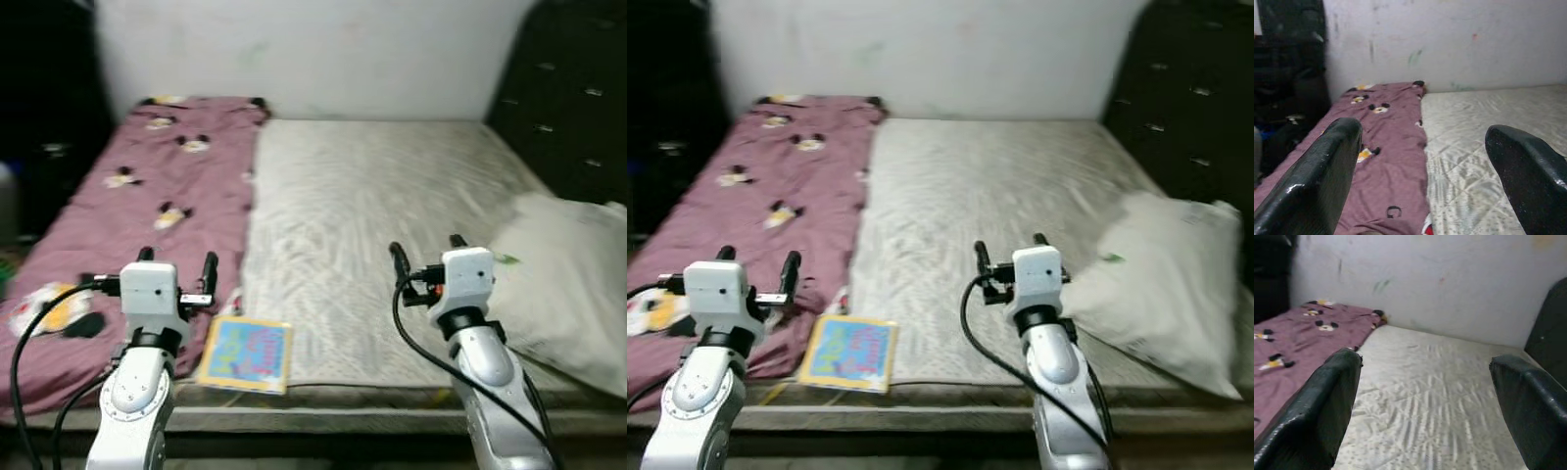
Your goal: Clean up the room
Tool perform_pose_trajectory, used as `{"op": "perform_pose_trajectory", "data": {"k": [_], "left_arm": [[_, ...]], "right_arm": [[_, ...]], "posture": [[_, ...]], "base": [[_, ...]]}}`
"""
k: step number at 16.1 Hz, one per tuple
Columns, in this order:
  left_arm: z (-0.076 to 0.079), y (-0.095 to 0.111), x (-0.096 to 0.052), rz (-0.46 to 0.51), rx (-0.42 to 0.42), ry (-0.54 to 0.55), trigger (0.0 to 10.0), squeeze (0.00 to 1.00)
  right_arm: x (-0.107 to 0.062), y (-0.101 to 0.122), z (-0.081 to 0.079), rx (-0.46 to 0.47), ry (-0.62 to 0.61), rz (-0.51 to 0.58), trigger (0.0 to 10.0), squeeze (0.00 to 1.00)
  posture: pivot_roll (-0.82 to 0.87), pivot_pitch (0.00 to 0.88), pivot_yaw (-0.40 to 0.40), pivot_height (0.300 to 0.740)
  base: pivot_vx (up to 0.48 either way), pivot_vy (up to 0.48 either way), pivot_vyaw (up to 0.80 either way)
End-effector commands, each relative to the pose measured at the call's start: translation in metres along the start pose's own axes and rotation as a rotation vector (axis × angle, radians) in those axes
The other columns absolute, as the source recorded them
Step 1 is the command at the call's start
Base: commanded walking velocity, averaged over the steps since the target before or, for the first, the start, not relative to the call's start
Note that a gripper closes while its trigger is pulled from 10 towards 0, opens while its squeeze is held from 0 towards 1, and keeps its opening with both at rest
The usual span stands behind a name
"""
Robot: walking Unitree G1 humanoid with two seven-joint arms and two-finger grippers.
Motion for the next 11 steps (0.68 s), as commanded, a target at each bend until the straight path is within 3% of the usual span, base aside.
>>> {"op": "perform_pose_trajectory", "data": {"k": [1,3,11], "left_arm": [[0.004,0.004,0.002,0.008,0.001,-0.014,10.0,0.0],[0.005,0.003,0.002,-0.001,-0.011,-0.03,10.0,0.0],[0.014,-0.001,0.002,-0.013,-0.022,-0.061,10.0,0.0]], "right_arm": [[-0.003,0.001,0.006,-0.001,-0.007,-0.004,10.0,0.0],[-0.01,-0.005,0.006,-0.011,-0.001,-0.026,10.0,0.0],[-0.008,-0.005,0.0,-0.019,0.022,-0.039,10.0,0.0]], "posture": [[-0.01,0.0,0.014,0.74],[-0.01,0.0,0.014,0.74],[-0.01,0.0,0.009,0.74]], "base": [[0.0,0.0,0.0],[0.0,0.0,0.0],[0.0,-0.352,0.0]]}}
Point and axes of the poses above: a point about 5 cm out from each wrist's last joint towards the gripper, its own x axis pointing out of the wrist towards the gripper, its own y axis along the axis of the wrist's last joint, z = x × y, the point moved 6 cm from there along x, pointing out of the wrist towards the gripper, and after that the axes turned 9 degrees about -x, right-handed, at the moved point
